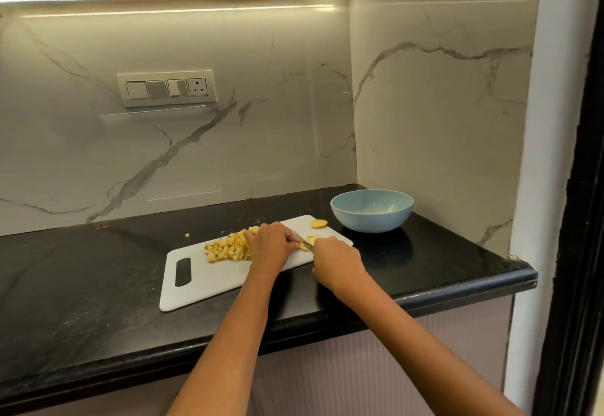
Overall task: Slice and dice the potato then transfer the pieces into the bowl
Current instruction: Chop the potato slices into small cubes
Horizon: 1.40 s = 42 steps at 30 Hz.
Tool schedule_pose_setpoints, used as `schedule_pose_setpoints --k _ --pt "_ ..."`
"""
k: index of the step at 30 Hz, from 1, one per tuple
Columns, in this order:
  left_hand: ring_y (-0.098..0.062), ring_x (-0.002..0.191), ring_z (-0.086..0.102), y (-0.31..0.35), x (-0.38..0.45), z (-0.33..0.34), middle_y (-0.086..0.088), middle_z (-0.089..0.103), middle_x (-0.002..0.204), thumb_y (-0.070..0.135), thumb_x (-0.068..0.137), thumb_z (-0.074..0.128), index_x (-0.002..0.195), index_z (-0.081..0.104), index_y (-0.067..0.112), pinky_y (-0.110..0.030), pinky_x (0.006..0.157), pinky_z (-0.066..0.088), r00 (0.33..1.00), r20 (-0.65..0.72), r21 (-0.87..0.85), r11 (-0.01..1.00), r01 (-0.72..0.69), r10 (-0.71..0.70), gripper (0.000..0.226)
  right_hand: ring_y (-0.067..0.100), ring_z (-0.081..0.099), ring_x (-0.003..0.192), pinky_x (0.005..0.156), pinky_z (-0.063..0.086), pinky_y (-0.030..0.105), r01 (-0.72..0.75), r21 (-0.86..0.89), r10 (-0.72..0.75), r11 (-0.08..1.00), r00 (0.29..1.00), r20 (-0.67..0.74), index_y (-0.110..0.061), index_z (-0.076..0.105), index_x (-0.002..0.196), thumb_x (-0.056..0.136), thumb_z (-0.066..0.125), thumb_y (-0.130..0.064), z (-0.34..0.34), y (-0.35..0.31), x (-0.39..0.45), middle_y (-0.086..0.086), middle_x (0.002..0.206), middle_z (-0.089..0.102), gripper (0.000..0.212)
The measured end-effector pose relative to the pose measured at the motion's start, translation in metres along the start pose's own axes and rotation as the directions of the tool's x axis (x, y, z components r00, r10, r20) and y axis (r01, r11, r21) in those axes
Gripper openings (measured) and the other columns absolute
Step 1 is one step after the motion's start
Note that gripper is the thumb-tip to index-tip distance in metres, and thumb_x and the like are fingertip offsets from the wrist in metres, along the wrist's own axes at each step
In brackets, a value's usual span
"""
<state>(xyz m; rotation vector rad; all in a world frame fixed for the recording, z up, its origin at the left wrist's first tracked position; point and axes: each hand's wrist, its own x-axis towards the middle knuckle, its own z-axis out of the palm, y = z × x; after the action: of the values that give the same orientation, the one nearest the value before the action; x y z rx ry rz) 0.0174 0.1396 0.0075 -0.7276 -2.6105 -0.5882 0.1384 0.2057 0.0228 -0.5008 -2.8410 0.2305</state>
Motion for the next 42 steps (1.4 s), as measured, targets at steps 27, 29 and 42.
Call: schedule_pose_setpoints --k 27,29,42 --pt "-0.011 0.113 0.050 0.002 -0.006 0.002 0.013 0.067 0.106 0.037 0.084 0.065 0.087 0.072 0.031 -0.045 0.104 0.019 1.000 0.024 -0.129 0.992 -0.002 0.005 0.010 0.023 0.058 0.105 0.082 0.045 0.030 0.028 -0.074 -0.028 0.997 1.000 0.001 -0.008 0.050 0.126 0.099 0.042 -0.011 0.003 0.007 -0.006 0.011 0.120 0.056 0.029" --pt "-0.011 0.111 0.051 0.003 -0.006 0.002 0.013 0.067 0.105 0.037 0.085 0.064 0.088 0.072 0.031 -0.043 0.103 0.021 1.000 0.021 -0.125 0.992 0.006 -0.003 0.011 0.024 0.059 0.104 0.081 0.045 0.030 0.060 -0.142 -0.062 0.988 0.998 -0.010 -0.007 0.051 0.125 0.099 0.039 -0.008 0.005 0.004 -0.007 0.011 0.118 0.057 0.028" --pt "-0.014 0.112 0.050 0.000 -0.006 0.001 0.008 0.066 0.109 0.029 0.092 0.055 0.098 0.070 0.028 -0.039 0.099 0.025 0.996 -0.077 -0.112 0.993 0.031 -0.040 0.016 0.015 0.055 0.082 0.068 0.042 0.025 -0.077 0.161 0.084 0.984 0.996 -0.038 -0.010 0.058 0.110 0.099 0.043 -0.025 0.005 0.027 0.007 0.007 0.103 0.060 0.024"
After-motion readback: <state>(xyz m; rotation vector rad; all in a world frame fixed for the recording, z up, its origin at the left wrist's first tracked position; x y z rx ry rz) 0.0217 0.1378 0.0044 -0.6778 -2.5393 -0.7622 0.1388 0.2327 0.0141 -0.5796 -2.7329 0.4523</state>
